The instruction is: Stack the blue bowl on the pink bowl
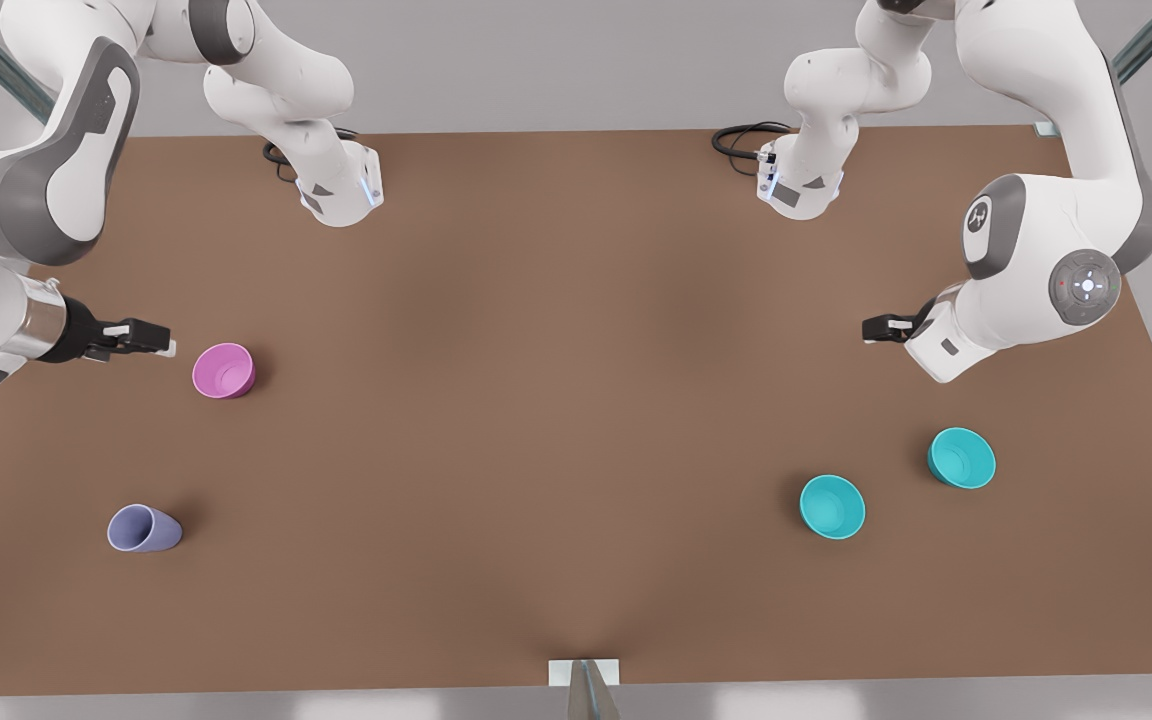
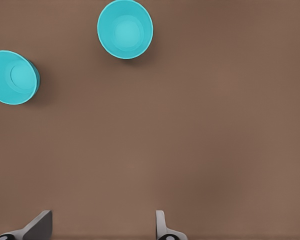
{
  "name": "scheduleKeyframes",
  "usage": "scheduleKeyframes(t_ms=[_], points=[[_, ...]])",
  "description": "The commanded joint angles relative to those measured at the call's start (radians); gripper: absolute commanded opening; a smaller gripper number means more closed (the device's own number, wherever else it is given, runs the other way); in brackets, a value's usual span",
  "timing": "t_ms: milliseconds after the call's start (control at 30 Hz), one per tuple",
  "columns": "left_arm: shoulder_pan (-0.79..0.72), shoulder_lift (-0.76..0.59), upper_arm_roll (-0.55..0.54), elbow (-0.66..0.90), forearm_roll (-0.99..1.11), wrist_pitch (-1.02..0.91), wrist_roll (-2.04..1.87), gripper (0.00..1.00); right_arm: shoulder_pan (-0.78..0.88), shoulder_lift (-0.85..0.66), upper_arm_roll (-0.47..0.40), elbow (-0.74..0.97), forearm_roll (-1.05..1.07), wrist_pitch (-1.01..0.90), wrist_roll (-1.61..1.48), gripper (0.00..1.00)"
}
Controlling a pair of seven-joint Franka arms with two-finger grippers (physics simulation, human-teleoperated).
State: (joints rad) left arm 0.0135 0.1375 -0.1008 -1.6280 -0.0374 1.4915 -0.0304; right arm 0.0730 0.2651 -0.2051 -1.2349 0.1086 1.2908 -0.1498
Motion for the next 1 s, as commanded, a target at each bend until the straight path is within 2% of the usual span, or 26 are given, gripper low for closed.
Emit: scheduleKeyframes(t_ms=[0,100,133,200,233,333,367,433,533,633,967], points=[[0.0,-0.001,0.0,0.0,0.001,0.0,-0.003,1.0,0.001,-0.001,0.0,0.0,0.0,-0.002,-0.027,1.0],[0.0,0.005,0.0,0.0,0.001,0.0,-0.003,1.0,-0.022,0.022,-0.002,-0.026,-0.009,-0.008,-0.062,1.0],[0.0,0.005,0.0,0.0,0.001,-0.002,-0.003,1.0,-0.083,0.026,-0.002,-0.128,-0.007,0.031,-0.097,1.0],[0.0,0.005,0.0,0.0,0.001,-0.002,-0.003,1.0,-0.125,0.025,-0.007,-0.227,-0.092,0.188,-0.226,1.0],[0.0,0.005,0.0,0.0,0.001,-0.002,-0.003,1.0,-0.196,0.011,-0.007,-0.363,-0.052,0.309,-0.302,1.0],[0.002,0.01,0.0,0.0,0.001,-0.016,-0.002,1.0,-0.237,-0.079,-0.008,-0.636,-0.044,0.533,-0.333,1.0],[0.002,0.01,0.0,0.0,0.001,-0.016,-0.002,1.0,-0.237,-0.136,-0.008,-0.803,-0.02,0.702,-0.349,1.0],[0.0,0.011,0.0,0.0,0.001,-0.016,-0.002,1.0,-0.243,-0.179,-0.011,-0.988,0.028,0.938,-0.37,1.0],[0.002,0.014,0.0,0.0,0.001,-0.016,-0.002,1.0,-0.251,-0.086,-0.013,-1.0,0.114,1.056,-0.376,1.0],[0.0,0.016,0.0,0.0,0.001,-0.016,-0.002,1.0,-0.263,0.019,-0.013,-0.942,0.157,1.073,-0.376,1.0],[0.0,0.019,0.0,0.0,0.001,-0.022,-0.003,1.0,-0.3,-0.018,-0.02,-1.075,0.181,1.079,-0.491,1.0]])
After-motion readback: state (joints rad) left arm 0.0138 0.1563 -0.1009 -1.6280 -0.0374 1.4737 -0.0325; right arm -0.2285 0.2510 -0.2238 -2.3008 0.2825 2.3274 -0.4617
